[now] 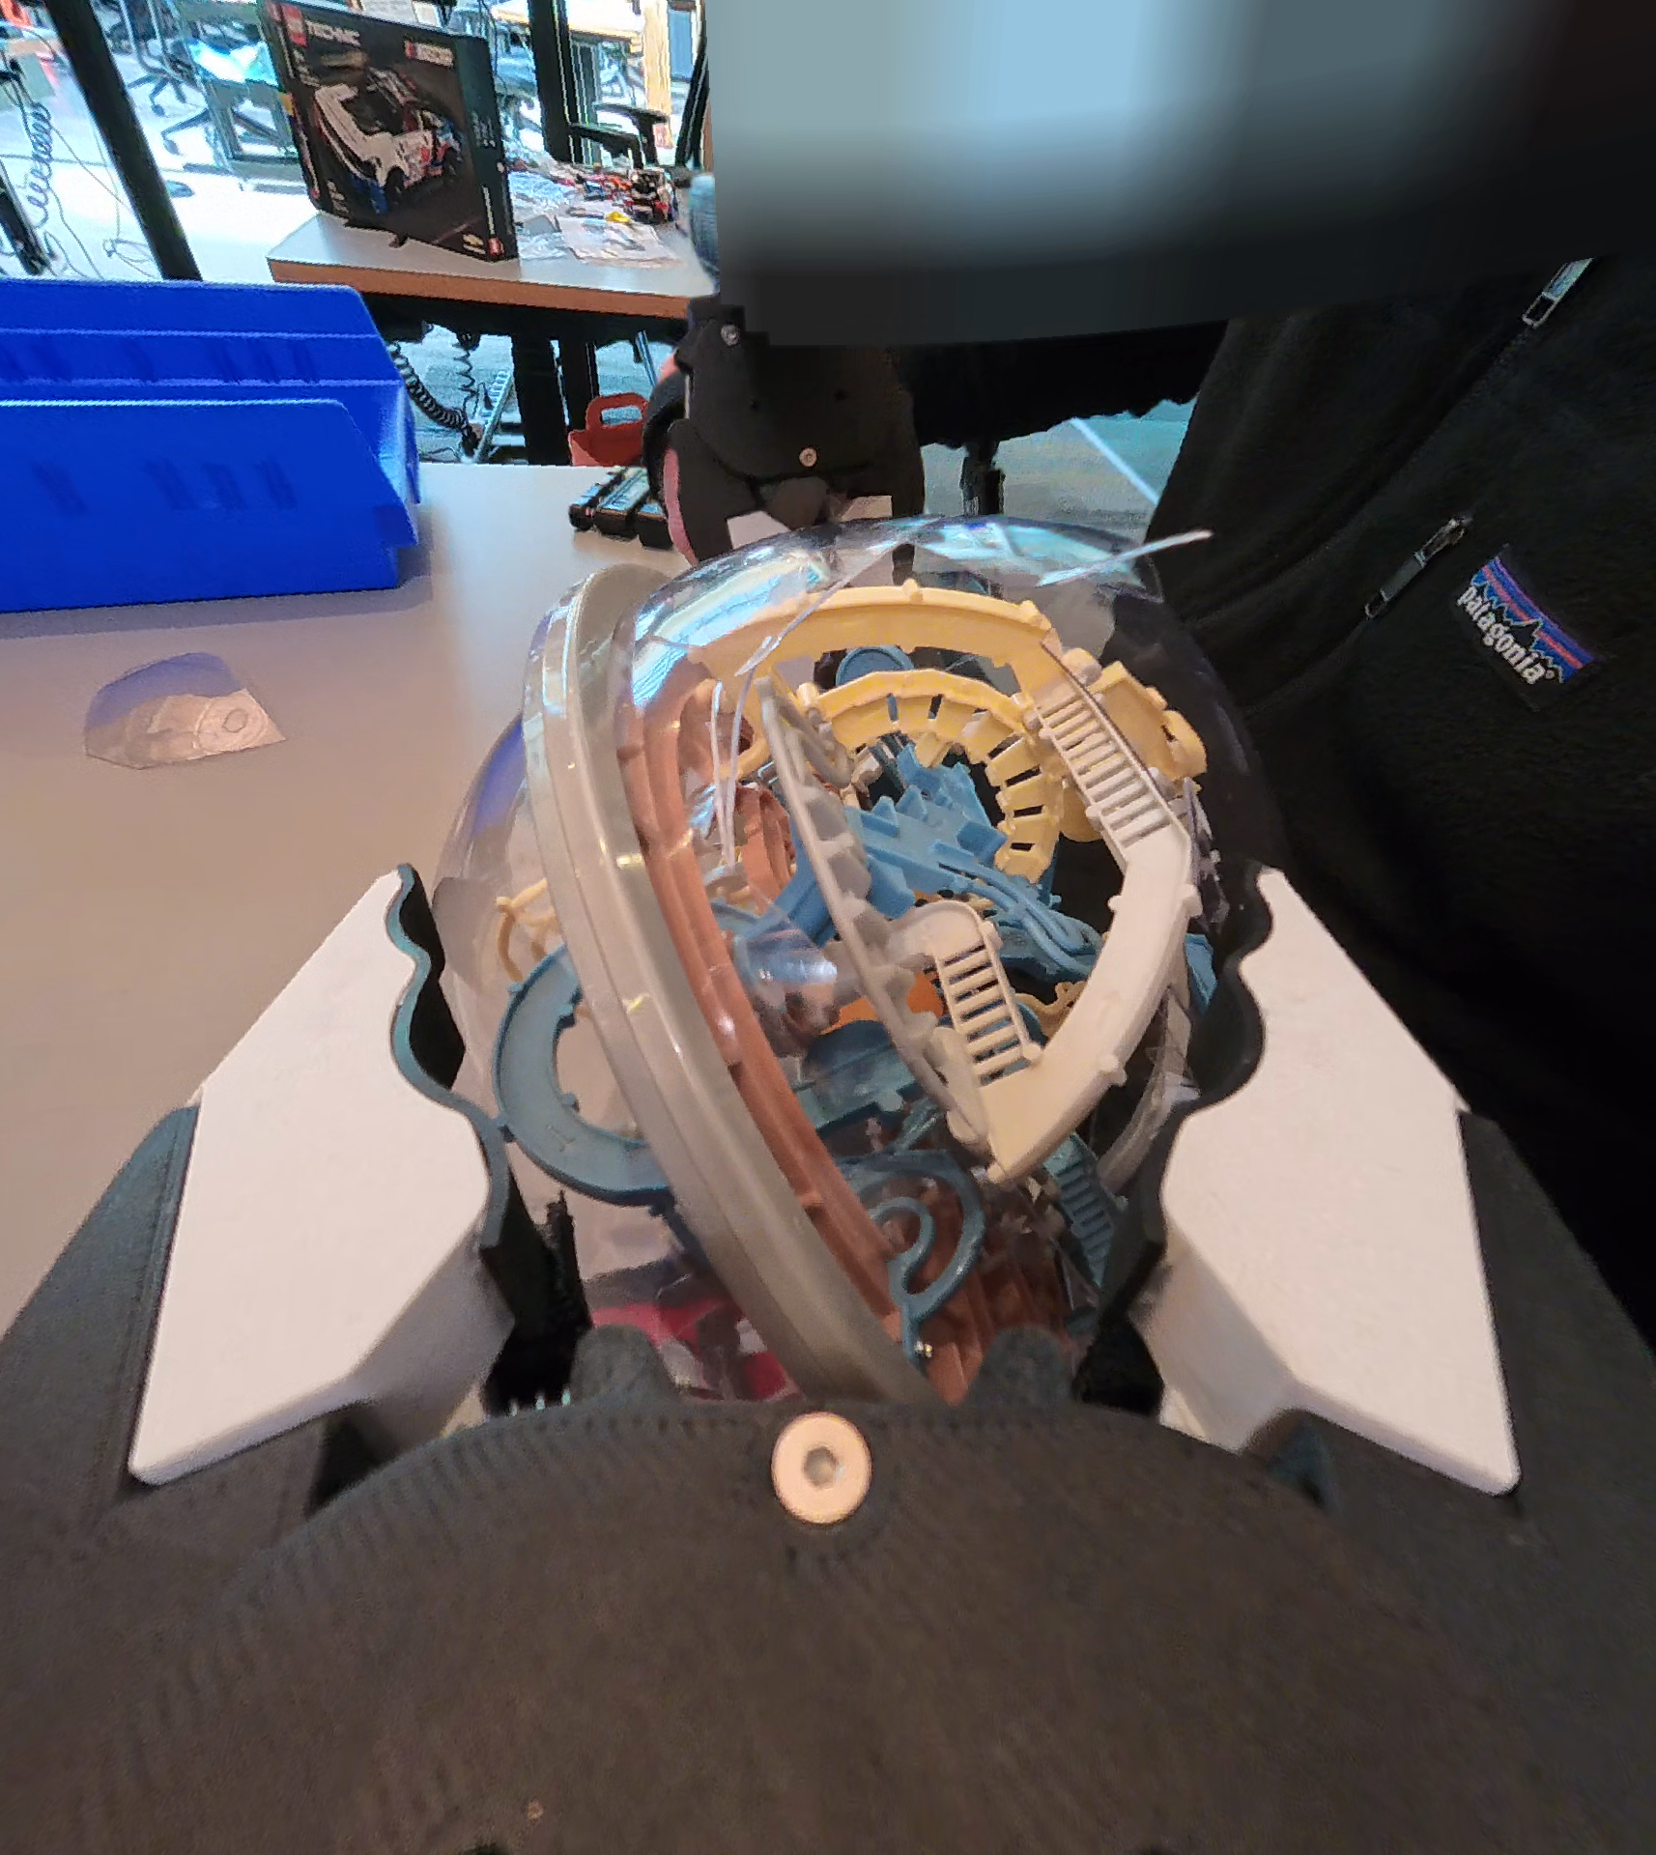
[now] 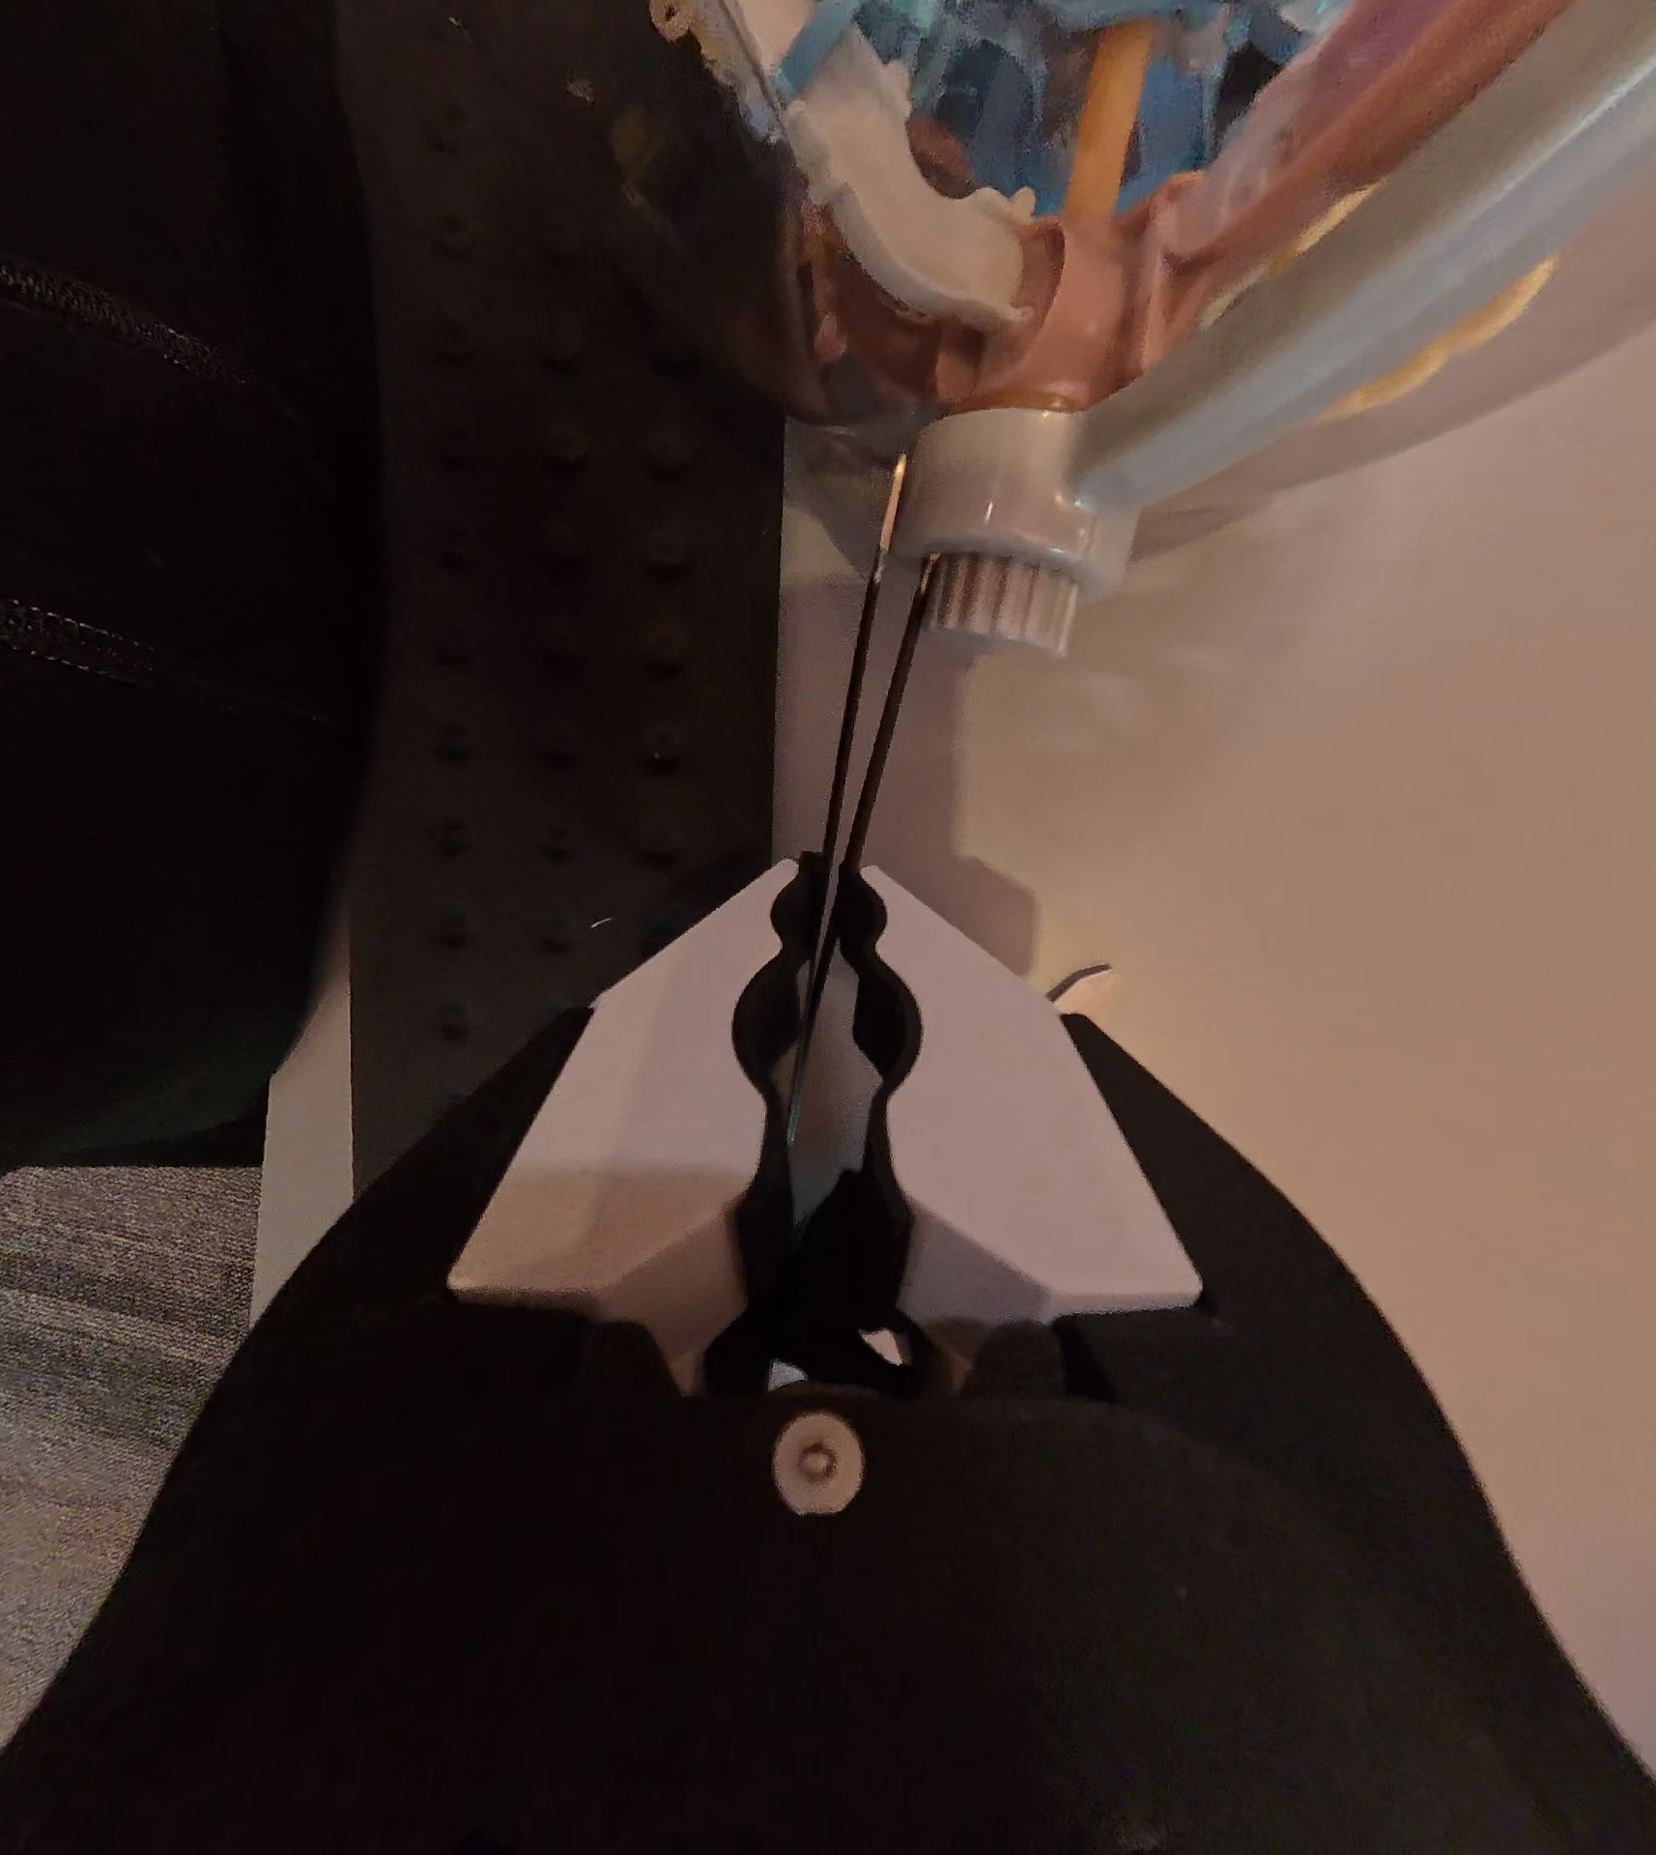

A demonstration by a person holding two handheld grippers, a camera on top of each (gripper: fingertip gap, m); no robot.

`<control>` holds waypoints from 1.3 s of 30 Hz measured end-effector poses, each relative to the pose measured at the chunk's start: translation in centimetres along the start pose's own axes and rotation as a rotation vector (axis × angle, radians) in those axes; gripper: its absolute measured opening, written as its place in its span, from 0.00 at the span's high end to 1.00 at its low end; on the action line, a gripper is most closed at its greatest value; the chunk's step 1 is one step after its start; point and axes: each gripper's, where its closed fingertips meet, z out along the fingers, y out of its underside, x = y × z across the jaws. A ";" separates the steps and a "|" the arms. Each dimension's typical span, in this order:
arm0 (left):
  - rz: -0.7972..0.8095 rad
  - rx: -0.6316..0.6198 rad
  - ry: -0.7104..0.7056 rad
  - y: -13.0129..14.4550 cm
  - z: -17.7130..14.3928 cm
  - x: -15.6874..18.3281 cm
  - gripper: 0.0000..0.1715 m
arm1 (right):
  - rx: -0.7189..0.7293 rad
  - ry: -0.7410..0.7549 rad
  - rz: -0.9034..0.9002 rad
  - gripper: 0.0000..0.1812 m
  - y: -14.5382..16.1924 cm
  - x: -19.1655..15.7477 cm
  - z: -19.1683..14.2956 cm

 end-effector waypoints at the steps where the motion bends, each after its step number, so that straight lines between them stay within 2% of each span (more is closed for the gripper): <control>1: -0.015 0.011 0.006 0.0 -0.1 -0.2 0.15 | 0.000 0.003 -0.011 1.00 -0.1 0.2 -0.2; 6: -0.047 0.038 0.027 0.1 -0.4 -0.7 0.15 | 0.016 -0.014 -0.014 1.00 -0.4 0.3 -0.4; 9: -0.027 0.027 0.019 0.0 -0.1 -0.1 0.15 | 0.045 -0.074 0.091 1.00 -0.4 -0.4 -0.6; 12: 0.011 -0.021 -0.007 -0.2 0.6 0.6 0.15 | -0.005 -0.047 0.170 1.00 0.3 -0.7 -0.3; 15: 0.071 -0.081 -0.057 -0.6 1.3 1.5 0.15 | -0.010 -0.014 0.216 1.00 0.9 -0.9 0.2; 19: 0.165 -0.232 -0.105 -0.7 2.3 2.8 0.15 | -0.048 0.028 0.225 1.00 1.4 -1.1 1.6; 26: 0.174 -0.427 -0.091 -0.5 2.5 3.6 0.15 | -0.023 0.084 0.252 1.00 0.4 -1.3 3.5; 39: 0.115 -0.449 -0.103 -0.3 3.5 2.6 0.16 | 0.103 0.083 0.258 1.00 0.3 -0.6 4.4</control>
